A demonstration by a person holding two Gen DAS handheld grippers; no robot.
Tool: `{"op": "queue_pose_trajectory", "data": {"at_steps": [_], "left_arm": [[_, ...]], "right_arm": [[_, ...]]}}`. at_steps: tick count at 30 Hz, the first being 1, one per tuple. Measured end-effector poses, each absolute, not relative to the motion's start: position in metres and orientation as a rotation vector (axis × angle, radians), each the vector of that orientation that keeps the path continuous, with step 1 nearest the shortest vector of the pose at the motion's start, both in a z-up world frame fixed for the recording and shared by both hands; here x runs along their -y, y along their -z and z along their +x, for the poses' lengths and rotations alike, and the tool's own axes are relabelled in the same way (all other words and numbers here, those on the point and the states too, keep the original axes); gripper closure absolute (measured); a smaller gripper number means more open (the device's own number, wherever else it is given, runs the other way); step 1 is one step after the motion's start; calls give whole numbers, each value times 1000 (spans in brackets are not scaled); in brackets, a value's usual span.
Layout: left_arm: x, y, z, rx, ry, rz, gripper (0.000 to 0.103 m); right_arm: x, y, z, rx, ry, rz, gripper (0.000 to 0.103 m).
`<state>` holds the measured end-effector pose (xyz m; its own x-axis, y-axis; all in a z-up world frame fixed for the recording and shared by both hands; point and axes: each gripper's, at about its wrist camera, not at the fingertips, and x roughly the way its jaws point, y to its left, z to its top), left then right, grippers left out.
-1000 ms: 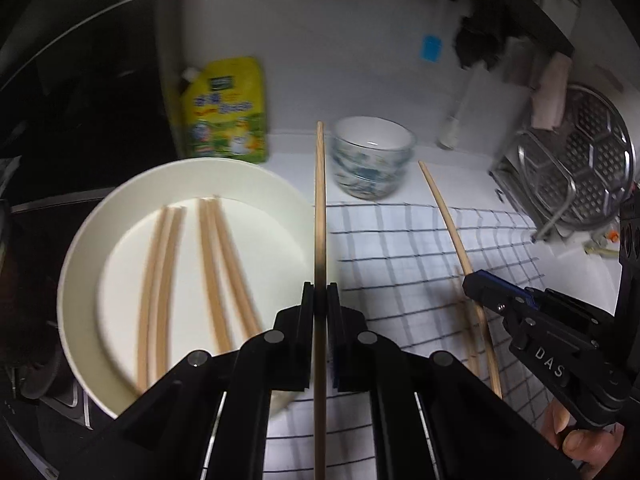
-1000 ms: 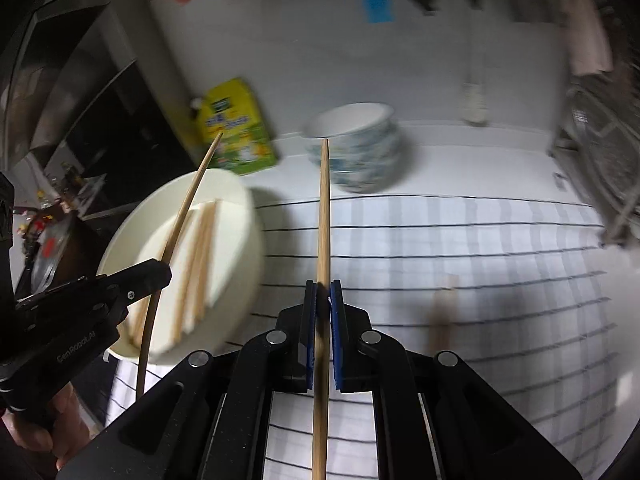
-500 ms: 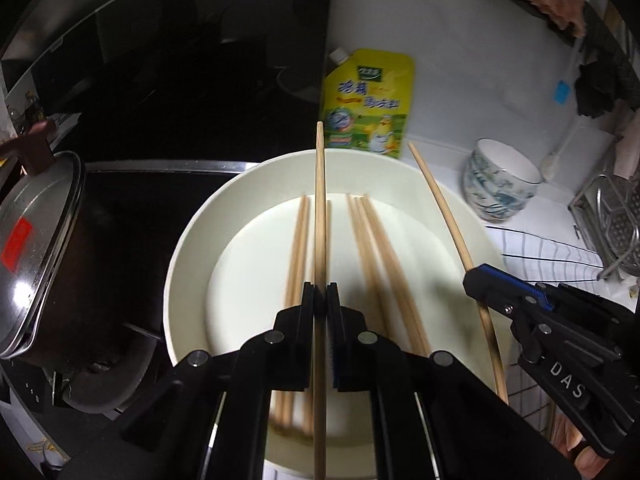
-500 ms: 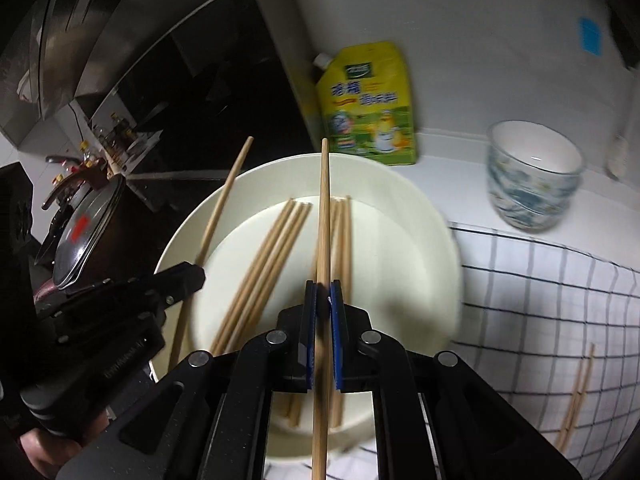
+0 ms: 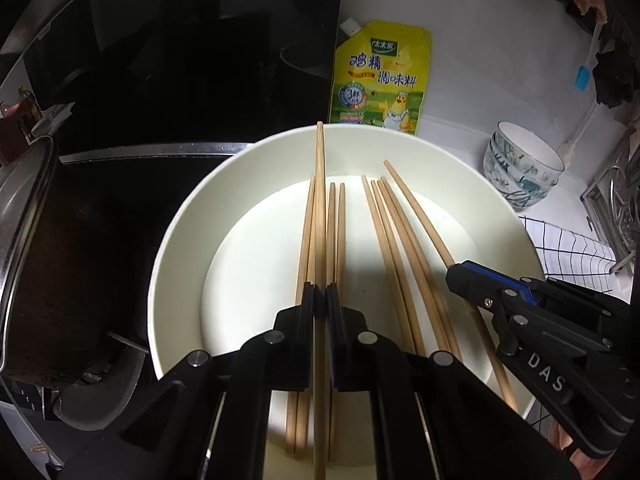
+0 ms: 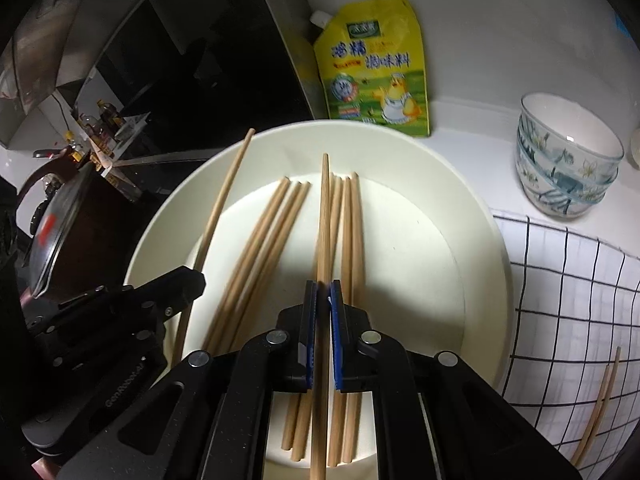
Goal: Organize utensils
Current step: 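Carry both held chopsticks up and over the white oval basin, then open the left gripper into the basin while the right gripper opens too, then lift both open grippers away from the basin toward the last chopsticks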
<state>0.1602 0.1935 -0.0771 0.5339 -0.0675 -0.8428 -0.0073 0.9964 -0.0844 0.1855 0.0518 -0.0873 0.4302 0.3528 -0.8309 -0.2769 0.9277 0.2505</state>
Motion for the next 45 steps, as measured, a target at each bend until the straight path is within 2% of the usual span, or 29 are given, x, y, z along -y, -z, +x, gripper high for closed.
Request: {"op": "queue_pose_trajectory", "data": {"at_steps": [7, 9, 11, 17, 28, 32, 36, 45], "left_arm": [[-198, 81, 161, -1034, 23, -104, 95], [-200, 80, 160, -1026, 17, -110, 85], [-201, 77, 157, -1011, 7, -109, 71], [-203, 69, 151, -989, -5, -113, 54], [-197, 55, 139, -958, -5, -104, 44], [-190, 49, 133, -950, 3, -96, 38], [-182, 44, 125, -942, 10, -82, 36], [-164, 33, 106, -928, 32, -67, 29]], "right_arm": [[-50, 87, 187, -1046, -381, 83, 96], [-49, 84, 185, -1035, -375, 78, 91], [-49, 83, 184, -1030, -369, 73, 90], [-43, 79, 178, -1030, -361, 80, 88], [-32, 62, 160, -1004, -353, 86, 78], [-22, 57, 149, -996, -340, 97, 75], [-11, 51, 138, -988, -326, 102, 74], [13, 41, 113, -964, -307, 109, 66]]}}
